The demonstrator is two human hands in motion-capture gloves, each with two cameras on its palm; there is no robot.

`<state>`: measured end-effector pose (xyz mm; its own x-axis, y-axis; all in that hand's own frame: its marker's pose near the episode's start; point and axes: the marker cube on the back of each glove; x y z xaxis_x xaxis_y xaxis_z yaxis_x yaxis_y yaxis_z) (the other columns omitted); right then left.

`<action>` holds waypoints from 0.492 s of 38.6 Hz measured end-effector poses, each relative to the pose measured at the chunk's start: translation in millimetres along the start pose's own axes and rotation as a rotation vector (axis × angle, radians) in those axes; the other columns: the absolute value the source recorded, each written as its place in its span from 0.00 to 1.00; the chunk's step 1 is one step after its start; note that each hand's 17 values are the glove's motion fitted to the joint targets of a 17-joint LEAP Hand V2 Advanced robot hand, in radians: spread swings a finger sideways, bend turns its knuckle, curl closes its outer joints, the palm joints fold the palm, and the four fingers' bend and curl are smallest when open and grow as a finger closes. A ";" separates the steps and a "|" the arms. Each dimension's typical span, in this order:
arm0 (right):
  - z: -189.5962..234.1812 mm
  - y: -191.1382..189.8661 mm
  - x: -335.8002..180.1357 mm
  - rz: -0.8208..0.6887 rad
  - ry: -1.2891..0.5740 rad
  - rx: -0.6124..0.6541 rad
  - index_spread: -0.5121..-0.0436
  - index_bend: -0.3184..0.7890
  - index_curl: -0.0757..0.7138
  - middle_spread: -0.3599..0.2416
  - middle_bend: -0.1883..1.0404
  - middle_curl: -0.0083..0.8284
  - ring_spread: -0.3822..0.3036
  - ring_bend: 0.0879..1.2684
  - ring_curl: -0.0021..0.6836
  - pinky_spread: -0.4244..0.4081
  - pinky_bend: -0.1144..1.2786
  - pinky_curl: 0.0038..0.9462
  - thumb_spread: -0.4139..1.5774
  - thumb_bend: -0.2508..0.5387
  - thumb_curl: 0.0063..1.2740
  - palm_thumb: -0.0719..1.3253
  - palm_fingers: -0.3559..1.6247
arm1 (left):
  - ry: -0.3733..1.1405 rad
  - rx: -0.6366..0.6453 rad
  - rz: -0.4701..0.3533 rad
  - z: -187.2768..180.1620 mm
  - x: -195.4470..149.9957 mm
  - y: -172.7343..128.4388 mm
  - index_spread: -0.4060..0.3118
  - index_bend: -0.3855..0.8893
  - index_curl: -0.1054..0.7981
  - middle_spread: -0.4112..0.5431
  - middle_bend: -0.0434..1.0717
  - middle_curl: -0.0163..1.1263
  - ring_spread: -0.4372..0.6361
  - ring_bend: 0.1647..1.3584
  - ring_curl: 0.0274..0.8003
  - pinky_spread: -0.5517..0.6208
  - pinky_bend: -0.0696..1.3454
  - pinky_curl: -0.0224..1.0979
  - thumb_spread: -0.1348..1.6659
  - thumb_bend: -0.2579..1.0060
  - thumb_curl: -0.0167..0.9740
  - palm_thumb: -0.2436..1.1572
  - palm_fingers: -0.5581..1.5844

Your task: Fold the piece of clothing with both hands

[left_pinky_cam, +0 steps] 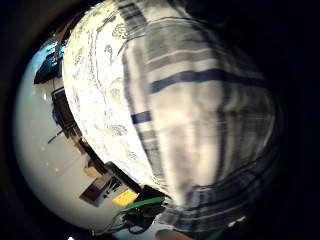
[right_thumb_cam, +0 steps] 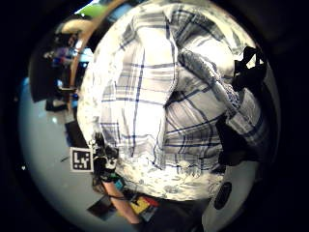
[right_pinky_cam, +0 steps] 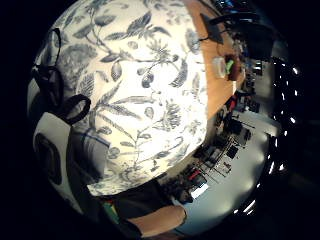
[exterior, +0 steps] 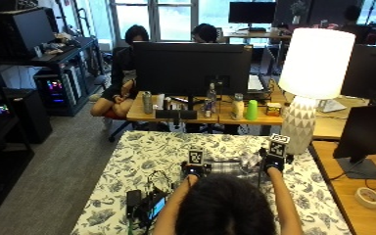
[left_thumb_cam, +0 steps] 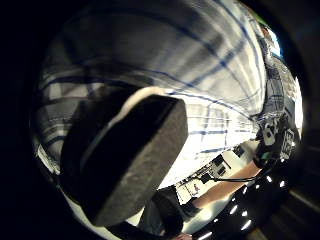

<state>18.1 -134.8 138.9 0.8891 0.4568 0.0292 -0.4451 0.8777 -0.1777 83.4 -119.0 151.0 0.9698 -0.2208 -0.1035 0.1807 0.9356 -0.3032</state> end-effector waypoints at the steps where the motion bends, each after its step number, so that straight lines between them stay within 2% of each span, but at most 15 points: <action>1: -6.1 -0.5 -1.8 -0.006 0.007 0.027 0.57 0.41 0.41 0.33 0.53 0.61 0.23 0.63 0.68 0.14 0.66 0.44 0.71 0.39 0.27 0.82 0.83 | 0.002 -0.014 0.002 0.1 0.1 1.9 0.39 0.36 0.29 0.75 0.19 0.22 0.87 0.37 0.33 0.86 0.59 0.33 0.65 0.18 0.22 0.17 0.20; 5: -32.5 1.4 -16.2 -0.013 0.000 0.155 0.57 0.41 0.43 0.33 0.54 0.61 0.23 0.63 0.68 0.14 0.66 0.45 0.71 0.37 0.27 0.83 0.83 | 0.008 -0.073 0.010 -2.2 -4.1 10.5 0.40 0.35 0.28 0.76 0.19 0.22 0.86 0.37 0.33 0.84 0.58 0.33 0.65 0.18 0.22 0.16 0.19; 11: -73.2 8.4 -60.1 -0.083 -0.083 0.368 0.57 0.39 0.43 0.32 0.55 0.62 0.23 0.64 0.69 0.14 0.65 0.45 0.70 0.34 0.28 0.84 0.84 | 0.024 -0.038 -0.025 -18.6 -21.9 14.5 0.44 0.34 0.25 0.78 0.19 0.22 0.86 0.37 0.32 0.83 0.57 0.33 0.66 0.18 0.22 0.16 0.18; 15: -88.3 25.8 -86.6 -0.088 -0.046 0.380 0.58 0.36 0.42 0.32 0.56 0.62 0.23 0.65 0.70 0.13 0.66 0.46 0.68 0.30 0.29 0.84 0.83 | 0.034 0.052 -0.025 -38.8 -37.9 16.6 0.45 0.34 0.23 0.79 0.18 0.21 0.87 0.38 0.32 0.82 0.57 0.32 0.66 0.18 0.23 0.16 0.18; 19: -93.8 38.3 -119.7 -0.109 -0.043 0.384 0.58 0.36 0.41 0.31 0.58 0.63 0.23 0.66 0.70 0.13 0.66 0.47 0.66 0.29 0.30 0.84 0.83 | 0.022 0.084 -0.071 -55.4 -56.0 27.5 0.46 0.35 0.22 0.79 0.18 0.21 0.87 0.38 0.32 0.82 0.57 0.32 0.66 0.18 0.23 0.16 0.18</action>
<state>-95.3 -169.5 36.3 0.9317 0.3563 0.0704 -0.3631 0.9081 0.2087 24.9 -96.2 96.0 0.9505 -0.2923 -0.1055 0.2627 0.9371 -0.2299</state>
